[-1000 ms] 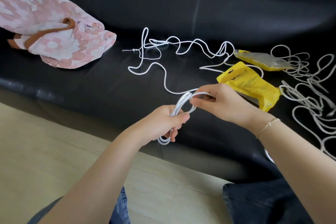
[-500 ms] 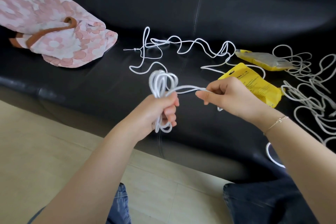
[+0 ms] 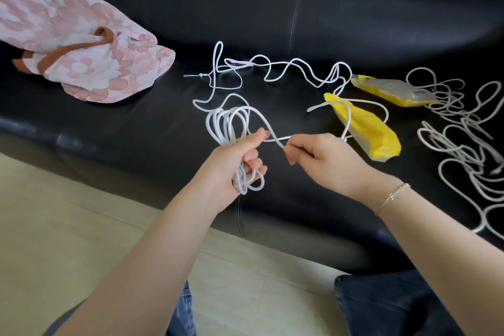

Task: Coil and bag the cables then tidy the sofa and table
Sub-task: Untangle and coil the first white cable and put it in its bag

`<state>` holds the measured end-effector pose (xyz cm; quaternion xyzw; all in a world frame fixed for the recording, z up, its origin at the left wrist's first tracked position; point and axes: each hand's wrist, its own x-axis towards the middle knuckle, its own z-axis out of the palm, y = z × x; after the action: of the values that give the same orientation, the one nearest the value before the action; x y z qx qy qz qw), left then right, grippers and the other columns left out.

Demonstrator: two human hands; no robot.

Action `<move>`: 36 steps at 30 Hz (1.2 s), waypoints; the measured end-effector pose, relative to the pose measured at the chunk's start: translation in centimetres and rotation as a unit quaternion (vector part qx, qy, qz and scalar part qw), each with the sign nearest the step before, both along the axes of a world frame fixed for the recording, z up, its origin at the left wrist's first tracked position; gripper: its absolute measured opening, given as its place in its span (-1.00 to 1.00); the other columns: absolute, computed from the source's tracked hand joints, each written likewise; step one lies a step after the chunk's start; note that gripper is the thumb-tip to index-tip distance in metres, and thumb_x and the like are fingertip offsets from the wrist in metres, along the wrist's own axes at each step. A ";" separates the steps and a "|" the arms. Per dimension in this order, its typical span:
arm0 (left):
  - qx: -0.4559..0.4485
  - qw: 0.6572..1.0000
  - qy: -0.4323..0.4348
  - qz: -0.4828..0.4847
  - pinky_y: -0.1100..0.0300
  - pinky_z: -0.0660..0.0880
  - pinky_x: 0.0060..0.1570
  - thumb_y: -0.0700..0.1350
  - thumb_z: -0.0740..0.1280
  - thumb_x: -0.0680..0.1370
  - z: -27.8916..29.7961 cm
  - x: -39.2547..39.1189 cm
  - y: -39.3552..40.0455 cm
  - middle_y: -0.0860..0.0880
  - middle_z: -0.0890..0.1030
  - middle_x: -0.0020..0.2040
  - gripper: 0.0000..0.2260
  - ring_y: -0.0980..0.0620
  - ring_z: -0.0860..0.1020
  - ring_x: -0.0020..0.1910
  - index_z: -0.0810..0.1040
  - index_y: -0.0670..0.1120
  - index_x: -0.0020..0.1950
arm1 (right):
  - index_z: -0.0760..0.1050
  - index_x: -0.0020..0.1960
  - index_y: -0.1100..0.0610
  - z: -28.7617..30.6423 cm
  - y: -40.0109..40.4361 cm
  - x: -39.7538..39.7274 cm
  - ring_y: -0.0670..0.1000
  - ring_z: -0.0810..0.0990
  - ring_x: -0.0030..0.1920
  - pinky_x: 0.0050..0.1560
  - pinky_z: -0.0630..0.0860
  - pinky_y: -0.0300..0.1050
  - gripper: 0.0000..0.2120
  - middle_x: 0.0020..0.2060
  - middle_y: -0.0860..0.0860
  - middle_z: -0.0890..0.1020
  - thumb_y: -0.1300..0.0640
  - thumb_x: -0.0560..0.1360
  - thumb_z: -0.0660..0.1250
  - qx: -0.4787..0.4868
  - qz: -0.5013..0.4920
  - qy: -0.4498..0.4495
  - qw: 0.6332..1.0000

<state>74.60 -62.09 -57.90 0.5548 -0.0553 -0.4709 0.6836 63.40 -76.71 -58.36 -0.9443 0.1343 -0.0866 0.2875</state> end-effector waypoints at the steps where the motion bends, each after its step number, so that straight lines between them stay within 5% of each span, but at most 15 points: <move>1: 0.001 1.000 -0.002 -0.002 0.31 0.52 -0.35 -0.05 0.37 0.56 -0.1 -0.1 -0.1 0.07 0.27 -0.48 -0.72 0.15 0.32 -0.50 0.61 -0.15 0.22 | 0.48 -0.19 0.07 0.0 0.1 0.1 -0.19 0.43 -0.36 -0.37 0.23 -0.25 -0.77 -0.46 -0.08 0.42 0.10 0.62 0.18 -0.008 0.007 0.002 1.000; 10: 0.020 1.000 -0.011 0.017 0.26 0.58 -0.28 -0.09 0.34 0.60 -0.3 0.0 -0.3 0.03 0.38 -0.43 -0.85 0.15 0.43 -0.47 0.61 -0.10 -0.13 | 0.52 -0.20 0.09 0.0 1.0 0.1 -0.19 0.44 -0.36 -0.38 0.28 -0.30 -0.74 -0.51 -0.11 0.37 0.05 0.62 0.20 -0.015 0.058 -0.006 0.998; 13: 0.032 0.998 0.010 0.054 0.22 0.60 -0.23 -0.08 0.34 0.59 -0.3 0.3 -0.5 -0.04 0.54 -0.21 -0.84 0.09 0.54 -0.19 0.64 -0.14 -0.11 | 0.53 -0.24 0.12 0.1 0.4 -0.1 -0.10 0.42 -0.42 -0.42 0.25 -0.22 -0.64 -0.54 -0.06 0.36 -0.05 0.61 0.20 -0.035 0.052 0.016 0.998; 17: -0.014 0.992 0.081 0.094 0.03 0.57 0.10 -0.07 0.26 0.64 0.2 0.8 -0.6 -0.08 0.70 0.03 -0.83 -0.01 0.64 0.10 0.55 -0.16 0.04 | 0.52 -0.24 0.13 0.3 -0.6 -0.6 0.00 0.45 -0.37 -0.28 0.43 0.00 -0.66 -0.45 0.00 0.48 -0.02 0.61 0.20 -0.042 0.041 0.050 0.997; 19: -0.061 0.981 0.135 0.126 -0.01 0.57 0.12 -0.06 0.23 0.65 0.6 1.0 -0.5 -0.09 0.70 -0.07 -0.80 -0.03 0.67 0.02 0.52 -0.18 0.05 | 0.50 -0.23 0.05 0.5 -1.0 -0.9 0.01 0.49 -0.30 -0.24 0.44 -0.04 -0.72 -0.40 -0.03 0.51 -0.02 0.60 0.20 -0.051 0.031 0.083 0.995; 22: -0.082 0.970 0.156 0.170 0.11 0.58 0.02 -0.03 0.23 0.65 0.6 1.6 -0.3 -0.03 0.49 -0.33 -0.71 0.07 0.51 -0.30 0.48 -0.17 -0.20 | 0.47 -0.17 -0.03 0.6 -1.4 -0.9 -0.08 0.47 -0.28 -0.30 0.34 -0.18 -0.79 -0.33 -0.09 0.54 -0.04 0.60 0.20 -0.060 0.019 0.121 0.991; 29: -0.009 0.982 0.038 0.184 0.27 0.47 -0.16 0.00 0.33 0.58 0.4 1.6 -0.2 -0.02 0.42 -0.21 -0.77 0.10 0.43 -0.19 0.49 -0.15 -0.11 | 0.50 -0.30 0.11 0.6 -1.8 -0.6 -0.03 0.48 -0.36 -0.36 0.37 -0.15 -0.53 -0.43 -0.01 0.50 -0.24 0.55 0.19 -0.087 -0.037 0.163 0.982; 33: 0.038 0.986 -0.082 0.141 0.32 0.41 -0.33 -0.01 0.28 0.62 0.2 1.6 0.0 0.01 0.41 -0.28 -0.79 0.13 0.37 -0.35 0.56 -0.12 -0.10 | 0.53 -0.27 0.01 0.9 -2.1 -0.9 -0.14 0.40 -0.46 -0.37 0.27 -0.24 -0.74 -0.52 -0.14 0.47 0.03 0.58 0.25 0.013 -0.017 0.143 0.989; 36: 0.067 0.976 -0.185 0.089 0.30 0.44 -0.22 -0.03 0.24 0.65 -0.3 1.7 0.2 0.06 0.63 -0.19 -0.73 0.11 0.48 -0.20 0.62 -0.08 -0.15 | 0.54 -0.22 0.02 0.7 -2.3 -0.9 -0.14 0.33 -0.48 -0.40 0.26 -0.30 -0.79 -0.53 -0.14 0.41 0.14 0.58 0.26 0.102 -0.008 0.069 0.992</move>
<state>76.30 -61.85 -58.19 0.6793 -0.0996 -0.3003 0.6621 62.45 -78.97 -57.67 -0.9128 0.1698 -0.0098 0.3713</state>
